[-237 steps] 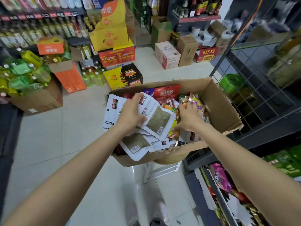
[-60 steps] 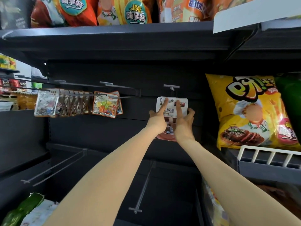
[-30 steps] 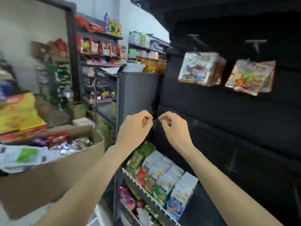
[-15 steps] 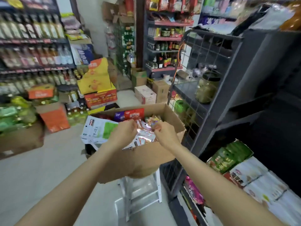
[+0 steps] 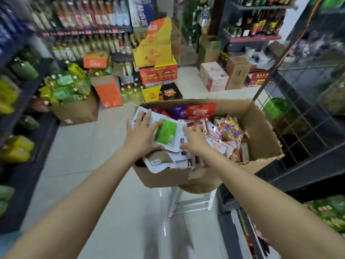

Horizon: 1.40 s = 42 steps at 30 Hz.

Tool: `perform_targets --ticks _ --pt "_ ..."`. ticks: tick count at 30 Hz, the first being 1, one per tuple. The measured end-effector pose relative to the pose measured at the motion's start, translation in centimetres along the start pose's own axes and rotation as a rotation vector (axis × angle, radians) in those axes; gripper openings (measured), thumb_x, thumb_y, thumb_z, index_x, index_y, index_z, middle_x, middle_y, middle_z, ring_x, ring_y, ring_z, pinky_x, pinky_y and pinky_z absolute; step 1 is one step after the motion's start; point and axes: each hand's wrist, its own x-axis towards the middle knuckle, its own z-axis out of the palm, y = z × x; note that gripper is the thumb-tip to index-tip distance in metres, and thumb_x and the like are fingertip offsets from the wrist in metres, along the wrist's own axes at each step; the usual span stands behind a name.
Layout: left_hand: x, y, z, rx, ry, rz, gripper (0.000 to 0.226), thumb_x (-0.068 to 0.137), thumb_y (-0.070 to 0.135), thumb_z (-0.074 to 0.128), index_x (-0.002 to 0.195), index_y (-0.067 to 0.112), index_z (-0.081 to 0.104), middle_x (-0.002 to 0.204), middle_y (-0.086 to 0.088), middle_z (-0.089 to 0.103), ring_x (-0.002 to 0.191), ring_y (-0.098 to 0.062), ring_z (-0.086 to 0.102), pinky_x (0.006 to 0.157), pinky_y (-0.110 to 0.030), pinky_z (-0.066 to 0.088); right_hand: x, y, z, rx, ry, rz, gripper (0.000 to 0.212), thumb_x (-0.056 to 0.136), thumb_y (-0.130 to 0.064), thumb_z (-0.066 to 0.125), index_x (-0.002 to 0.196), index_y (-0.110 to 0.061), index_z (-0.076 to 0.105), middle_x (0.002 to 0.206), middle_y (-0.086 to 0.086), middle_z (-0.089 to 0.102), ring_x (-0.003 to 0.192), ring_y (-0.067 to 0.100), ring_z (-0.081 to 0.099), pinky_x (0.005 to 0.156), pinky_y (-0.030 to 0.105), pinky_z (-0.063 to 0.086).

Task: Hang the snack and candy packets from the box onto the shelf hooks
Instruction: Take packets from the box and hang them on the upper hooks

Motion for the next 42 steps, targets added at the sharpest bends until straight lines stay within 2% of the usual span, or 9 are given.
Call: perform_targets --ticks 6,11,15,19,21,27,33,38,42 --pt "0.2 -1.2 -0.3 -0.180 -0.006 -0.141 0.093 0.067 0.055 0.076 0.145 0.034 0.030 0.157 -0.012 -0.005 0.135 -0.037 0.021 0.107 -0.042 0.028 0.3 0.0 0.3 -0.020 -0.005 0.001 0.073 0.084 -0.035 0.070 0.146 -0.017 0.034 0.152 0.018 0.013 0.140 0.035 0.021 0.110 0.037 0.023" --pt "-0.1 -0.7 -0.5 -0.253 0.183 -0.167 0.072 0.069 0.034 0.080 0.130 0.014 0.046 0.152 -0.016 0.011 0.129 -0.036 0.027 0.104 -0.039 0.029 0.7 -0.7 1.1 0.050 0.103 0.123 0.075 0.076 -0.034 0.077 0.134 -0.007 0.037 0.144 0.019 0.020 0.133 0.038 0.027 0.104 0.041 0.031" --pt "-0.2 -0.8 -0.8 -0.452 0.278 -0.117 0.052 0.077 0.010 0.071 0.124 0.007 0.048 0.134 -0.014 0.029 0.121 -0.032 0.036 0.095 -0.029 0.033 1.4 -0.8 0.9 0.156 0.168 0.217 0.054 0.077 -0.026 0.078 0.118 -0.006 0.049 0.136 0.019 0.032 0.127 0.034 0.035 0.100 0.038 0.034" --pt "0.4 -1.8 -1.2 -0.510 0.231 -0.087 0.028 0.084 0.009 0.064 0.112 0.009 0.060 0.108 -0.013 0.052 0.103 -0.031 0.051 0.079 -0.028 0.034 2.0 -0.6 0.6 0.280 0.313 0.307 0.011 0.079 -0.015 0.075 0.075 -0.009 0.067 0.114 0.016 0.061 0.115 0.033 0.050 0.087 0.039 0.046" --pt "0.5 -2.2 -1.5 -0.562 0.225 -0.054 0.025 0.083 0.010 0.064 0.108 0.010 0.064 0.108 -0.012 0.059 0.106 -0.028 0.053 0.083 -0.026 0.034 2.1 -0.6 0.7 0.333 0.361 0.311 0.030 0.080 -0.015 0.073 0.058 -0.023 0.056 0.111 0.014 0.063 0.115 0.034 0.051 0.088 0.041 0.048" --pt "0.7 -1.6 -5.1 -0.694 0.340 0.015 0.025 0.082 0.001 0.058 0.105 0.006 0.066 0.111 -0.010 0.063 0.108 -0.023 0.054 0.088 -0.020 0.033 -0.3 -2.1 -2.6 0.336 0.503 0.150 0.007 0.092 -0.003 0.045 0.087 -0.009 0.045 0.077 0.001 0.049 0.081 0.022 0.045 0.062 0.034 0.032" --pt "1.1 2.6 -9.9 -0.671 0.375 0.201 0.028 0.084 0.002 0.054 0.109 0.010 0.065 0.116 -0.008 0.061 0.112 -0.023 0.053 0.088 -0.025 0.033 -5.3 -2.9 -7.8 0.183 0.624 0.082 0.024 0.086 -0.003 0.046 0.107 -0.009 0.054 0.084 0.013 0.060 0.085 0.033 0.055 0.073 0.037 0.040" --pt "0.5 7.7 -13.4 -0.595 0.400 0.423 0.032 0.086 0.004 0.049 0.111 0.017 0.063 0.118 -0.006 0.058 0.106 -0.029 0.055 0.088 -0.038 0.044 -11.0 -3.2 -12.0 0.131 0.788 0.117 0.022 0.086 -0.005 0.048 0.087 -0.005 0.071 0.086 0.013 0.071 0.090 0.030 0.064 0.083 0.033 0.043" --pt "-1.0 12.3 -15.7 -0.540 0.340 0.551 0.029 0.090 0.009 0.050 0.117 0.012 0.060 0.119 -0.008 0.057 0.105 -0.028 0.055 0.083 -0.032 0.042 -16.7 -2.4 -15.1 0.290 0.800 0.090 0.021 0.087 -0.007 0.049 0.082 -0.016 0.067 0.082 0.007 0.073 0.083 0.020 0.070 0.090 0.042 0.052"
